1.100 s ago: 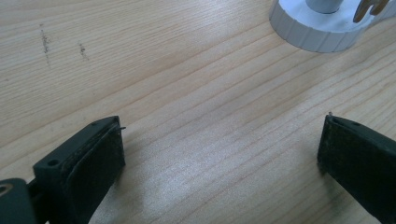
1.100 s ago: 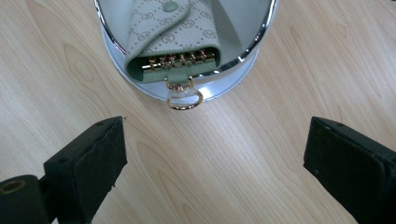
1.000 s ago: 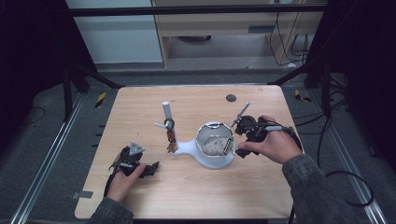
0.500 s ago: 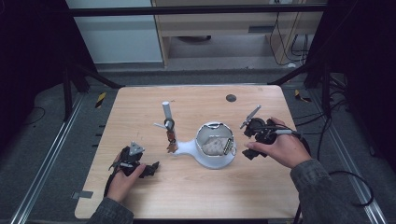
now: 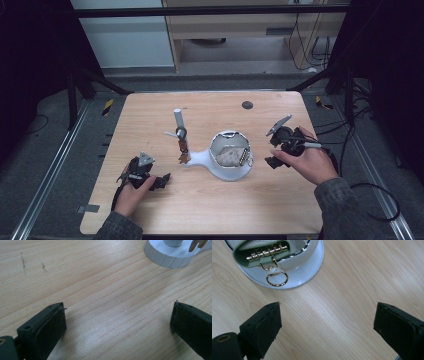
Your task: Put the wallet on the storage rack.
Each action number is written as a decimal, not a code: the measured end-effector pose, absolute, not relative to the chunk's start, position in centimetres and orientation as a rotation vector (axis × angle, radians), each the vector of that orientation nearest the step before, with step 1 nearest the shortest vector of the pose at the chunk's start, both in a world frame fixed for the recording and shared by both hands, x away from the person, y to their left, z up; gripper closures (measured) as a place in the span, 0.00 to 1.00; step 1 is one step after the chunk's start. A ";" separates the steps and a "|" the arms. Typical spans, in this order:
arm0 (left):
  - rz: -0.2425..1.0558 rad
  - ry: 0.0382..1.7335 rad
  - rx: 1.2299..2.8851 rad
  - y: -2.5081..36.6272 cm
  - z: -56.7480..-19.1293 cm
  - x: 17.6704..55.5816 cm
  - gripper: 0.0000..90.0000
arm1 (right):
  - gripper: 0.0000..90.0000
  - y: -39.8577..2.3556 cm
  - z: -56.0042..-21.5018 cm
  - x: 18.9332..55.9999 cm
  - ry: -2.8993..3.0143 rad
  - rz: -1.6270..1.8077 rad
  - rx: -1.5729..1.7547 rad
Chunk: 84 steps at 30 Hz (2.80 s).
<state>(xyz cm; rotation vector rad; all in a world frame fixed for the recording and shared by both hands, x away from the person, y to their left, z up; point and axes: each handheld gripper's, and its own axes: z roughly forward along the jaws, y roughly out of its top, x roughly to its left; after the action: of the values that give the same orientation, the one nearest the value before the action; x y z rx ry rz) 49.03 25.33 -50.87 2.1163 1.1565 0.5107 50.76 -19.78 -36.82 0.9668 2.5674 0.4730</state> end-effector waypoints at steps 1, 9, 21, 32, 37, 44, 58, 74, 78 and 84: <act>0.510 1.157 2.115 25.3 -50.9 49.0 0.00 | 0.09 -19.9 -36.9 50.8 2.559 0.484 0.966; 0.509 1.154 2.117 25.3 -50.9 49.0 0.00 | 0.10 -20.9 -38.0 50.7 2.507 0.514 0.987; 0.507 1.154 2.117 25.3 -50.9 49.1 0.00 | 0.10 -22.2 -40.0 50.3 2.442 0.605 1.062; 0.506 1.154 2.117 25.3 -50.9 49.1 0.00 | 0.10 -23.6 -42.2 49.8 2.367 0.679 1.146; 0.506 1.154 2.117 25.3 -50.9 49.1 0.00 | 0.10 -24.4 -43.5 49.9 2.302 0.712 1.218; 0.506 1.154 2.117 25.3 -50.9 49.1 0.00 | 0.10 -24.8 -45.1 50.2 2.284 0.713 1.279; 0.506 1.155 2.116 25.3 -50.9 49.1 0.00 | 0.09 -25.6 -48.0 51.7 2.224 0.724 1.422; 0.506 1.154 2.116 25.3 -50.9 49.1 0.00 | 0.05 -25.3 -49.6 52.7 2.148 0.848 1.485; 0.506 1.154 2.117 25.3 -50.9 49.1 0.00 | 0.05 -25.2 -49.8 53.0 2.134 0.854 1.484; 0.506 1.154 2.116 25.3 -50.9 49.1 0.00 | 0.05 -25.0 -50.4 53.2 2.123 0.858 1.484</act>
<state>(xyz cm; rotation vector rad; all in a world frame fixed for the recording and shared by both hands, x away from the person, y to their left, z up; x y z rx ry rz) 49.06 25.32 -50.88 2.1162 1.1544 0.5061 53.18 -24.97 -50.41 1.4837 2.1227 0.8576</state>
